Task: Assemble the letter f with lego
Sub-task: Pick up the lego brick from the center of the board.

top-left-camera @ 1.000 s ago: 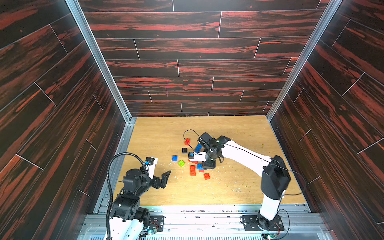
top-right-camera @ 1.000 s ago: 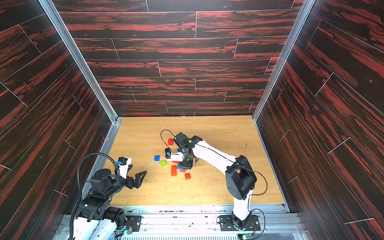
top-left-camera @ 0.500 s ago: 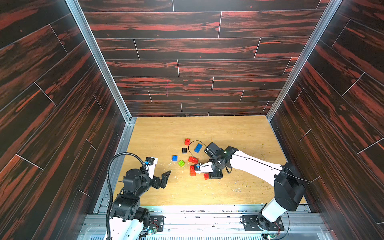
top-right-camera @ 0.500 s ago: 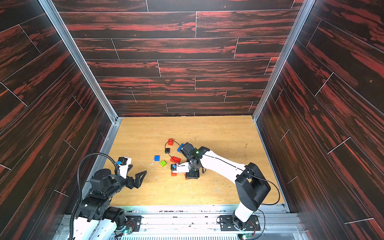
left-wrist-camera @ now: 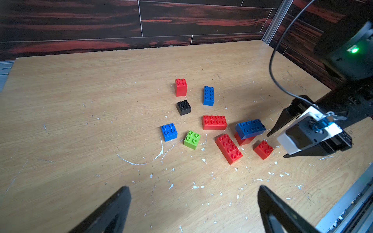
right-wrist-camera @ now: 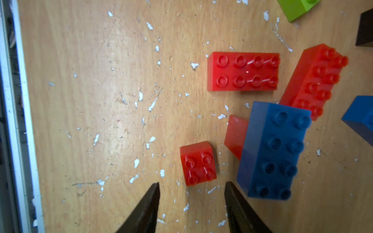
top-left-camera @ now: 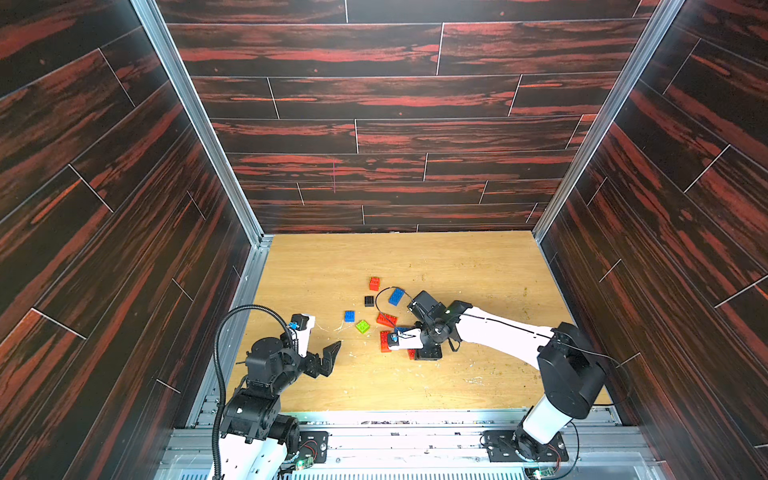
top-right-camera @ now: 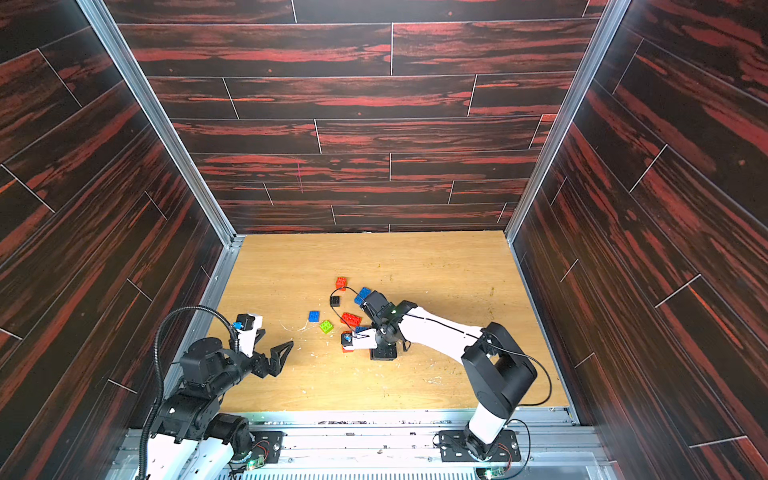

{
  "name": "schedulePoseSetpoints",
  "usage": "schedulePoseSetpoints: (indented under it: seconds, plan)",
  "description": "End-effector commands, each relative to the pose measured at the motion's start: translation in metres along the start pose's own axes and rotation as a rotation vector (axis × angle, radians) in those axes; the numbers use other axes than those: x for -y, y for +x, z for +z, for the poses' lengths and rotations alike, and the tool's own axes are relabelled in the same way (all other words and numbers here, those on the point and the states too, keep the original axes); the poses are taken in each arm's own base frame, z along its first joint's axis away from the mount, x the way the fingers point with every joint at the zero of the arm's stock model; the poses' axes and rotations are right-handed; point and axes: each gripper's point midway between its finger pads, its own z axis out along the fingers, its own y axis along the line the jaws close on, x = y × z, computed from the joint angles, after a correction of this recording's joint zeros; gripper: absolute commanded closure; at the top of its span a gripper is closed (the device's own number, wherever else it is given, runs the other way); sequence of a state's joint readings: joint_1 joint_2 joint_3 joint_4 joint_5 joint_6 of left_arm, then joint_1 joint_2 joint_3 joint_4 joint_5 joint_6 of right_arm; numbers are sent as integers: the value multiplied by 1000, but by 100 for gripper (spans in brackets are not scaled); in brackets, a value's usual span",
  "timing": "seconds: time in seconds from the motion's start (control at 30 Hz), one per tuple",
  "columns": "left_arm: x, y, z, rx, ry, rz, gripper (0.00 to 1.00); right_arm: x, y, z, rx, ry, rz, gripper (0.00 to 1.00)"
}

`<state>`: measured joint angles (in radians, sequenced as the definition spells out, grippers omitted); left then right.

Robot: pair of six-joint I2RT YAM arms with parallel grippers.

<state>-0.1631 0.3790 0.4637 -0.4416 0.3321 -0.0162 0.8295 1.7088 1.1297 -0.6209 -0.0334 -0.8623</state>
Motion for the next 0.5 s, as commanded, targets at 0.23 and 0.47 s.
schedulePoseSetpoints:
  seconds: [0.23,0.47]
  plan:
    - [-1,2,2,-12,-6,-6,0,0,-7,16,13,-42,-9,45]
    - [-2,2,2,-14,-6,-6,0,3,-5,23,-5,-49,-6,45]
